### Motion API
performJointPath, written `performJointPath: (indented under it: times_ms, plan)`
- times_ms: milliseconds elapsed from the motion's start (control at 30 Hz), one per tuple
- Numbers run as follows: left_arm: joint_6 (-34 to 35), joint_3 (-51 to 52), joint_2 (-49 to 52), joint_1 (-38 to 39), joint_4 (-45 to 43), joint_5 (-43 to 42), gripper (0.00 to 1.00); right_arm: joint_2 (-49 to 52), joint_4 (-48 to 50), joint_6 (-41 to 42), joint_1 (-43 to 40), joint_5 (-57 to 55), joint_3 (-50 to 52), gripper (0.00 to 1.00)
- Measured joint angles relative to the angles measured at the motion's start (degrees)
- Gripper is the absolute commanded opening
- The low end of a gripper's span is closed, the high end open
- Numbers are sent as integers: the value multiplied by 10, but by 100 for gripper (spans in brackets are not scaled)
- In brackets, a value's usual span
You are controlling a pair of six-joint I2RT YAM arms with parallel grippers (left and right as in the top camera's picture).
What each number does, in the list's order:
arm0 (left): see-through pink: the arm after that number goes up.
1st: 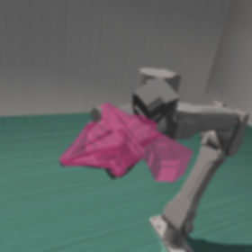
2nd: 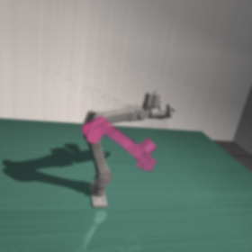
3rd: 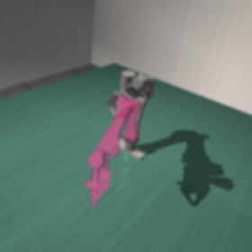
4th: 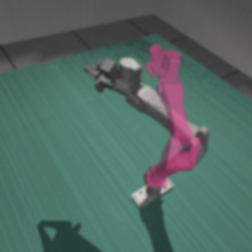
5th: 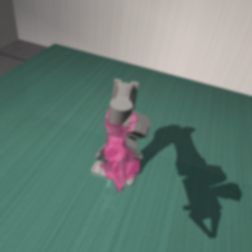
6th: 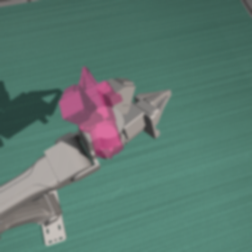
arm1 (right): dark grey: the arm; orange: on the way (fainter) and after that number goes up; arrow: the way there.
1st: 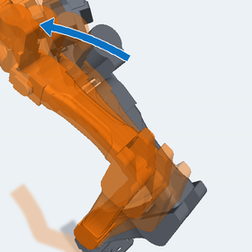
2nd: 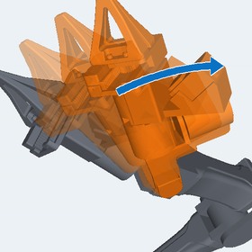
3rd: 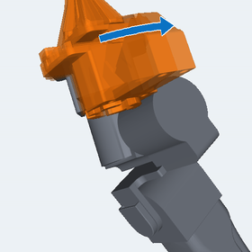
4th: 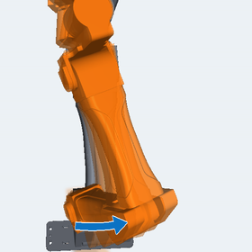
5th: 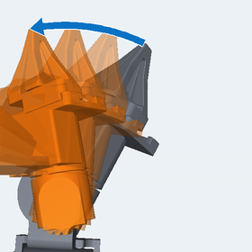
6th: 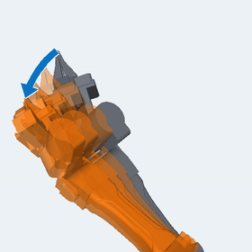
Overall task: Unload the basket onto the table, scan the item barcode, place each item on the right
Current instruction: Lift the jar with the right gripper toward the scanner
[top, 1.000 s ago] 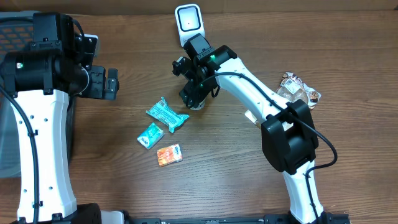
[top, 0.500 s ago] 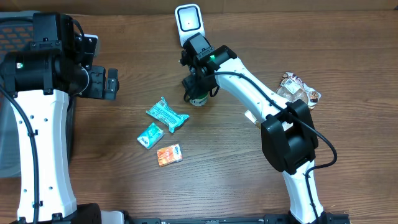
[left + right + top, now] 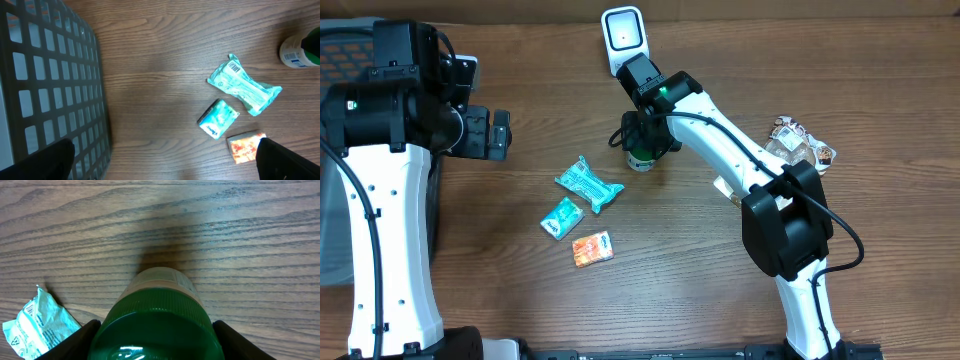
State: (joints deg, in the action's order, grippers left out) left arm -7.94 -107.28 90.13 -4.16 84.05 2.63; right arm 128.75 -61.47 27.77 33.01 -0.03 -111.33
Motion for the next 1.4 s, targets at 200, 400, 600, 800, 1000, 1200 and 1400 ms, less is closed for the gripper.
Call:
performJointPath:
  times_ms: [200,400,600,800,1000,1200,1400]
  plan:
    - [0,0,0,0,0,0,100,0,-2,-61,0,5,0,72]
    - [0,0,0,0,0,0,100,3,-12,-128,0,12,3,79]
    - [0,0,0,0,0,0,100,3,-18,-190,0,13,3,79]
    - [0,0,0,0,0,0,100,3,-24,-267,0,13,3,75]
    - [0,0,0,0,0,0,100,3,-25,-323,1,13,3,67]
    - [0,0,0,0,0,0,100,3,-25,-336,1,13,2,56]
    - [0,0,0,0,0,0,99,3,-47,-308,0,54,-4,44]
